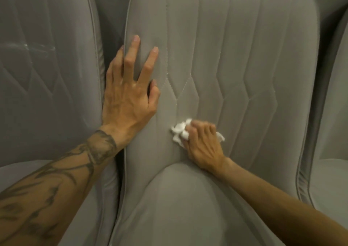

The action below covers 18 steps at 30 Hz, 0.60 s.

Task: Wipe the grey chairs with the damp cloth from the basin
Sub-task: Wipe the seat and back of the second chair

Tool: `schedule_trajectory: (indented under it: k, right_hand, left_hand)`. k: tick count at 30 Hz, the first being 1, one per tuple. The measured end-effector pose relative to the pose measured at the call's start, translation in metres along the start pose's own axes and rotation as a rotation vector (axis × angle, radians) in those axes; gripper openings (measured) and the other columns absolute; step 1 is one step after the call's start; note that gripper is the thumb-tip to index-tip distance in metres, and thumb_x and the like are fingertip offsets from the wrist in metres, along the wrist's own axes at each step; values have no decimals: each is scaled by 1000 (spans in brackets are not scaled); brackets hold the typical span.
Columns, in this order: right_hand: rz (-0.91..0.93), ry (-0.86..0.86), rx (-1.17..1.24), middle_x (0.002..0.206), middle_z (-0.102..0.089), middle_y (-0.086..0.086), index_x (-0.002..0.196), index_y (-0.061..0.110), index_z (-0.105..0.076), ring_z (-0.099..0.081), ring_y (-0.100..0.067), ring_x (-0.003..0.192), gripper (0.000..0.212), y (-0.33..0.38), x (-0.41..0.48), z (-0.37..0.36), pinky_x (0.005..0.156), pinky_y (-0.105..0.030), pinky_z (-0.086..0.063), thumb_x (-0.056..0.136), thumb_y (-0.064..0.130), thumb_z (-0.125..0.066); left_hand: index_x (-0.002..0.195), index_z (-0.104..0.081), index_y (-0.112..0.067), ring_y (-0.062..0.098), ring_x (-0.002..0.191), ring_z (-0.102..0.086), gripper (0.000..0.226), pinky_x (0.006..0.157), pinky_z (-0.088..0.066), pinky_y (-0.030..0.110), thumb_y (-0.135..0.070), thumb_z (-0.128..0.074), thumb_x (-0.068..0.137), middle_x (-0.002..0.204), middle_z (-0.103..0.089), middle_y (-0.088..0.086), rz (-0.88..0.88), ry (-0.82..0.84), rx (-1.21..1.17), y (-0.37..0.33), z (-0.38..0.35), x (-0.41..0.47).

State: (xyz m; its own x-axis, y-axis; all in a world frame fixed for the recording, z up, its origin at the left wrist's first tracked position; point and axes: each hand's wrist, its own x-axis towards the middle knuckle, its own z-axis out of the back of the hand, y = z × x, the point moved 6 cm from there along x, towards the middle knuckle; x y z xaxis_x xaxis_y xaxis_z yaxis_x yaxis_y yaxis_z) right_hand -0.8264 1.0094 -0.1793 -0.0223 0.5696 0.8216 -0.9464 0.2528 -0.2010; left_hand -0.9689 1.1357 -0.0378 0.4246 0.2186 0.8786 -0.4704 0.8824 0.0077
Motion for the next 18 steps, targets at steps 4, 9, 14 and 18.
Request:
schedule_trajectory:
  k: [4, 9, 14, 18]
  right_hand:
    - [-51, -37, -13, 119, -43, -9, 121, 13, -46, -49, -30, 98, 29, -24, 22, 3, 85, -41, -32, 103, 35, -44]
    - [-106, -65, 7, 121, -46, -9, 120, 12, -47, -49, -30, 99, 28, -12, 6, -3, 85, -40, -34, 103, 34, -45]
    - [93, 66, -28, 118, -46, -9, 118, 13, -48, -51, -30, 95, 28, -19, 2, -2, 83, -40, -32, 101, 36, -43]
    - [-220, -177, -11, 119, -45, -8, 118, 14, -48, -46, -27, 100, 25, -26, 27, 5, 86, -39, -31, 102, 33, -48]
  left_hand:
    - [163, -34, -20, 47, 150, -32, 65, 122, -29, 57, -25, -48, 100, 170, -23, 20, -6, -9, -7, 0, -1, -1]
    - [163, -34, -20, 46, 151, -32, 65, 122, -30, 56, -25, -48, 100, 170, -22, 20, -8, -10, 7, 0, 1, -1]
    - [163, -33, -21, 46, 151, -31, 67, 122, -29, 56, -24, -50, 99, 170, -22, 20, -1, -10, -2, 0, 1, 1]
    - [163, -34, -20, 47, 150, -33, 67, 122, -30, 56, -23, -51, 98, 170, -23, 20, -7, -27, 2, 2, 0, 0]
